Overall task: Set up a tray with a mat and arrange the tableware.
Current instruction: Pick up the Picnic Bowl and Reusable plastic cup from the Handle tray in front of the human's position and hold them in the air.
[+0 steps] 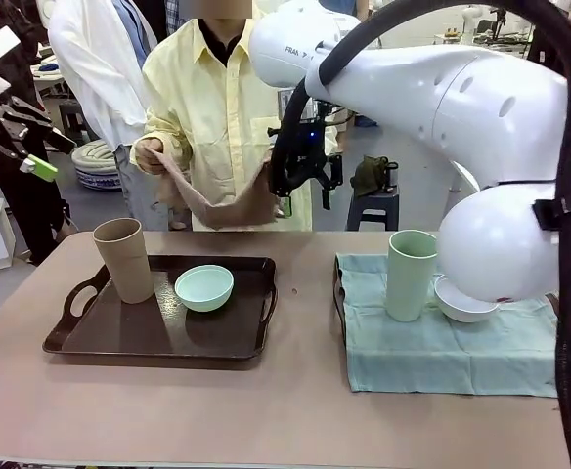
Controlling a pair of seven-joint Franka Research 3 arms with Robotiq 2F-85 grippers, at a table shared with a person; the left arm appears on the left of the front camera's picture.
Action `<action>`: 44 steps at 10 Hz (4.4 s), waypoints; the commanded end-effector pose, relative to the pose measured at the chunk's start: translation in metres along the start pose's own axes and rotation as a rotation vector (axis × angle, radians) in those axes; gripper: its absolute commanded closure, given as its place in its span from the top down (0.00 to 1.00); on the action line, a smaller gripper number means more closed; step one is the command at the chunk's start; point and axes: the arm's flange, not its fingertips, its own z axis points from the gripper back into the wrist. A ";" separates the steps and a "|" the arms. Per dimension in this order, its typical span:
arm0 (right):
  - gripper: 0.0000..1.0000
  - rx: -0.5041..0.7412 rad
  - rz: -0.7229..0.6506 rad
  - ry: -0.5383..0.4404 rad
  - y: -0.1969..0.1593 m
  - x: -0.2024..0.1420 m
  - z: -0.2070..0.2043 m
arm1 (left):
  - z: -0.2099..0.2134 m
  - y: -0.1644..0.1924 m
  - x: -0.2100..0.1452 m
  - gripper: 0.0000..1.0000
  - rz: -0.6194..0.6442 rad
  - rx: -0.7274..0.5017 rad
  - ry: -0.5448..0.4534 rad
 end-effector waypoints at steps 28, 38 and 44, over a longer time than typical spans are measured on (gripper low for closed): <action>0.89 -0.048 -0.356 -0.144 0.164 -0.019 -0.035 | 0.004 0.029 -0.149 1.00 0.360 0.130 -0.047; 0.89 0.015 -0.367 -0.115 0.141 -0.006 -0.084 | -0.072 0.052 -0.166 1.00 -0.119 -0.113 -0.125; 0.89 0.032 -0.290 -0.159 0.153 0.018 -0.085 | -0.076 0.060 -0.182 1.00 -0.023 -0.097 -0.186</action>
